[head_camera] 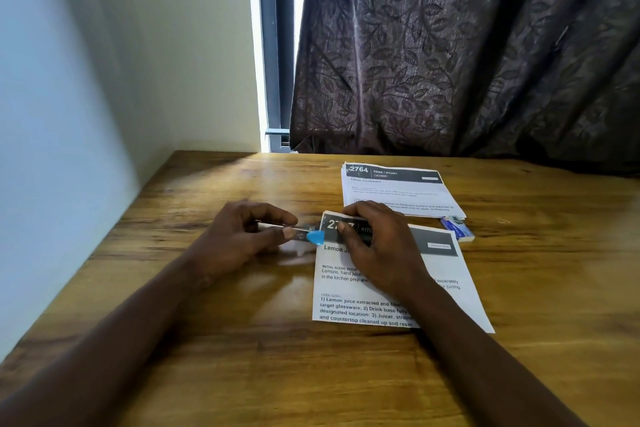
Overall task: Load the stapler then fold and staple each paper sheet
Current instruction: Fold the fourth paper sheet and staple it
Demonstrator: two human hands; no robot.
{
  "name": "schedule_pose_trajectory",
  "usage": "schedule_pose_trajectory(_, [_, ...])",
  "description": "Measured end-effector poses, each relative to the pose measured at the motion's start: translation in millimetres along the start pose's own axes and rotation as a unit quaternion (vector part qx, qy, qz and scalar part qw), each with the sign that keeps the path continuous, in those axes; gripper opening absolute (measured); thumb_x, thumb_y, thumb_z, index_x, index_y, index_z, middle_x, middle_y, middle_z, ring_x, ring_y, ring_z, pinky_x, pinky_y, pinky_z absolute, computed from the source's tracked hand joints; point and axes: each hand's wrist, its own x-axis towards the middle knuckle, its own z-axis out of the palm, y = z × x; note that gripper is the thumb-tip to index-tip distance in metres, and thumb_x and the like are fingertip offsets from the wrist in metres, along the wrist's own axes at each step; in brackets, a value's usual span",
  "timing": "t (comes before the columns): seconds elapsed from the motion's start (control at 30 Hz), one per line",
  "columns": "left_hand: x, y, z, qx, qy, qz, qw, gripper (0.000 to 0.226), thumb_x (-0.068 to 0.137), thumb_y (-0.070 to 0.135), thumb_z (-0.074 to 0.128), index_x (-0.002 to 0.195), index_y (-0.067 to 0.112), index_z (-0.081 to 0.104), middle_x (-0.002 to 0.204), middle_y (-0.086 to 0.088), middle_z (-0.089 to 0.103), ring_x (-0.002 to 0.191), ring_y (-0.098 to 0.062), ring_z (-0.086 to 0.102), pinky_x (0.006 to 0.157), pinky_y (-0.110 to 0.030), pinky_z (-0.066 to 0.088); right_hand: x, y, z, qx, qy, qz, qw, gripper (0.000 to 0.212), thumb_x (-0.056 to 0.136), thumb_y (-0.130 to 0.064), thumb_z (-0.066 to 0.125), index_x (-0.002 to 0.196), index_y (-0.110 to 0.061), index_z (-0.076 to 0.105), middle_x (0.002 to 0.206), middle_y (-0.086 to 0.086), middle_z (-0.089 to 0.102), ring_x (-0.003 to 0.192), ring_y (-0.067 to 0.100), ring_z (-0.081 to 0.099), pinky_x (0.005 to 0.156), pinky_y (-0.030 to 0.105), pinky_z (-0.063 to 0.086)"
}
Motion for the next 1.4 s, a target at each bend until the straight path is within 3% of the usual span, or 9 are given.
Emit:
schedule_pose_trajectory(0.07, [-1.0, 1.9, -2.1, 0.011, -0.012, -0.003, 1.0, 0.019, 0.083, 0.032, 0.075, 0.101, 0.03, 0.079, 0.093, -0.003, 0.074, 0.077, -0.034, 0.063, 0.068, -0.04, 0.053, 0.3, -0.4, 0.8, -0.006, 0.002, -0.008, 1.0, 0.016, 0.092, -0.036, 0.063, 0.104, -0.026, 0.067, 0.097, -0.012, 0.066, 0.096, 0.012, 0.06, 0.091, 0.047, 0.048])
schedule_pose_trajectory(0.2, [-2.7, 6.0, -0.3, -0.033, -0.015, -0.009, 0.999, 0.021, 0.081, 0.03, 0.077, 0.102, 0.027, 0.079, 0.092, -0.002, 0.077, 0.078, -0.02, 0.069, 0.072, -0.041, 0.057, -0.3, -2.6, 1.0, -0.009, -0.003, -0.019, 1.0, 0.016, 0.091, -0.034, 0.065, 0.105, -0.027, 0.068, 0.097, -0.012, 0.067, 0.096, 0.013, 0.06, 0.091, 0.046, 0.049])
schedule_pose_trajectory(0.37, [-4.5, 6.8, -2.7, -0.052, -0.02, -0.014, 0.998, 0.033, 0.076, 0.034, 0.085, 0.106, 0.024, 0.079, 0.1, -0.01, 0.077, 0.098, -0.037, 0.071, 0.089, -0.056, 0.058, -0.4, -3.9, 1.3, -0.012, -0.009, -0.018, 1.0, 0.017, 0.091, -0.035, 0.065, 0.106, -0.027, 0.068, 0.098, -0.012, 0.068, 0.096, 0.012, 0.06, 0.092, 0.046, 0.048])
schedule_pose_trajectory(0.53, [-2.7, 6.0, -1.5, -0.068, -0.023, -0.027, 0.997, 0.036, 0.075, 0.018, 0.081, 0.109, 0.009, 0.076, 0.107, -0.008, 0.077, 0.102, -0.026, 0.073, 0.093, -0.047, 0.059, -0.3, -4.9, 1.4, -0.022, -0.015, -0.022, 0.999, 0.017, 0.091, -0.033, 0.067, 0.106, -0.025, 0.069, 0.098, -0.01, 0.068, 0.096, 0.013, 0.06, 0.093, 0.044, 0.047])
schedule_pose_trajectory(0.83, [-0.5, 1.8, 4.2, -0.109, 0.016, -0.039, 0.993, 0.034, 0.081, 0.011, 0.076, 0.115, 0.013, 0.071, 0.105, -0.008, 0.078, 0.096, -0.024, 0.075, 0.08, -0.031, 0.063, -0.7, -10.8, -1.4, 0.009, -0.046, -0.039, 0.998, 0.032, 0.084, -0.037, 0.058, 0.11, -0.022, 0.067, 0.103, -0.009, 0.065, 0.101, 0.013, 0.058, 0.094, 0.047, 0.046])
schedule_pose_trajectory(1.0, [-0.1, 2.0, 6.2, -0.119, 0.037, -0.035, 0.992, 0.036, 0.074, 0.015, 0.077, 0.11, 0.011, 0.074, 0.104, -0.008, 0.078, 0.095, -0.022, 0.074, 0.083, -0.032, 0.062, -4.7, -14.0, -2.9, -0.008, -0.05, -0.048, 0.998, 0.041, 0.083, -0.049, 0.074, 0.115, -0.025, 0.062, 0.102, -0.019, 0.056, 0.1, 0.0, 0.043, 0.095, 0.036, 0.04])
schedule_pose_trajectory(1.27, [-0.4, 5.1, 6.1, -0.036, 0.037, 0.004, 0.999, 0.029, 0.08, 0.014, 0.077, 0.109, 0.017, 0.075, 0.105, 0.003, 0.078, 0.101, -0.015, 0.072, 0.086, -0.028, 0.06, -2.1, -12.4, 3.7, 0.114, -0.101, 0.044, 0.987, 0.058, 0.068, -0.063, 0.072, 0.122, -0.05, 0.058, 0.113, -0.012, 0.057, 0.116, 0.02, 0.057, 0.097, 0.045, 0.054])
schedule_pose_trajectory(1.33, [0.1, 5.7, 5.6, -0.012, 0.033, 0.014, 0.999, 0.028, 0.082, 0.011, 0.077, 0.109, 0.018, 0.074, 0.105, 0.005, 0.077, 0.101, -0.013, 0.072, 0.086, -0.026, 0.059, -0.3, -9.9, 6.1, 0.118, -0.12, 0.068, 0.983, 0.063, 0.067, -0.061, 0.075, 0.126, -0.046, 0.061, 0.113, -0.009, 0.056, 0.115, 0.02, 0.059, 0.098, 0.044, 0.054])
schedule_pose_trajectory(1.4, [0.6, 6.0, 5.0, 0.006, 0.024, 0.018, 1.0, 0.026, 0.084, 0.007, 0.076, 0.108, 0.018, 0.075, 0.104, 0.007, 0.077, 0.101, -0.011, 0.072, 0.085, -0.025, 0.059, 0.3, -9.9, 6.2, 0.128, -0.137, 0.086, 0.979, 0.058, 0.073, -0.046, 0.085, 0.127, -0.033, 0.066, 0.115, -0.005, 0.058, 0.112, 0.017, 0.061, 0.097, 0.042, 0.055])
